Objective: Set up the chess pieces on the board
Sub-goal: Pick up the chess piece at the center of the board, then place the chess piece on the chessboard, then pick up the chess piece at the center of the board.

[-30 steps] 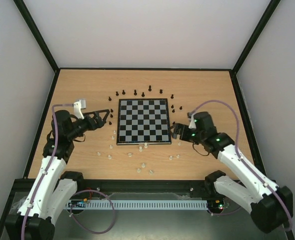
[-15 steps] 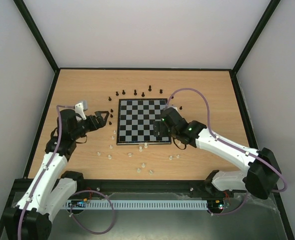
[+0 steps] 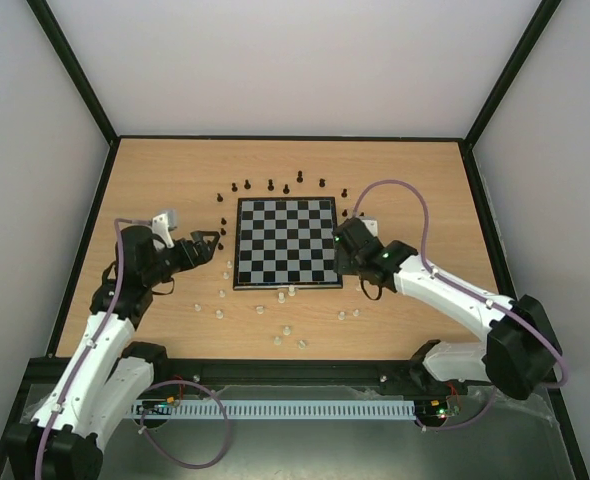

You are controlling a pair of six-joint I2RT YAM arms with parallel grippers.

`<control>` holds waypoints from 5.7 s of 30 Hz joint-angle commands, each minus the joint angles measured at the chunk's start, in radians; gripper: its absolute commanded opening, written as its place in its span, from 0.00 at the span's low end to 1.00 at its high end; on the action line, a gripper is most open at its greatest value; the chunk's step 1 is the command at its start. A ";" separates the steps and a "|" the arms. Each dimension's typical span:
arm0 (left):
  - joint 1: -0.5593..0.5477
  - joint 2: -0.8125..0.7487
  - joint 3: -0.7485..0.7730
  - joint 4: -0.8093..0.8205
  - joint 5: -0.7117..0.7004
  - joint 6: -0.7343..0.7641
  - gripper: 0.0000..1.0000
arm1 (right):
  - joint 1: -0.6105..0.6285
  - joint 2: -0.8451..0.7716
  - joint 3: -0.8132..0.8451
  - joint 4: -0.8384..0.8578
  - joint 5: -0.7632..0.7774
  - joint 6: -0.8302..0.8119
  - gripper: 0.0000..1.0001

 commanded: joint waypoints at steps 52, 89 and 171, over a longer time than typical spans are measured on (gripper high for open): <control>-0.034 0.067 -0.006 -0.008 -0.036 0.004 1.00 | -0.276 0.411 0.169 -0.003 -0.216 -0.207 0.07; -0.035 0.054 -0.008 -0.003 -0.046 0.000 1.00 | -0.097 0.422 0.252 -0.069 -0.234 -0.178 0.06; -0.229 0.173 0.065 -0.040 -0.202 0.002 1.00 | -0.221 0.195 0.021 -0.083 -0.261 -0.133 0.65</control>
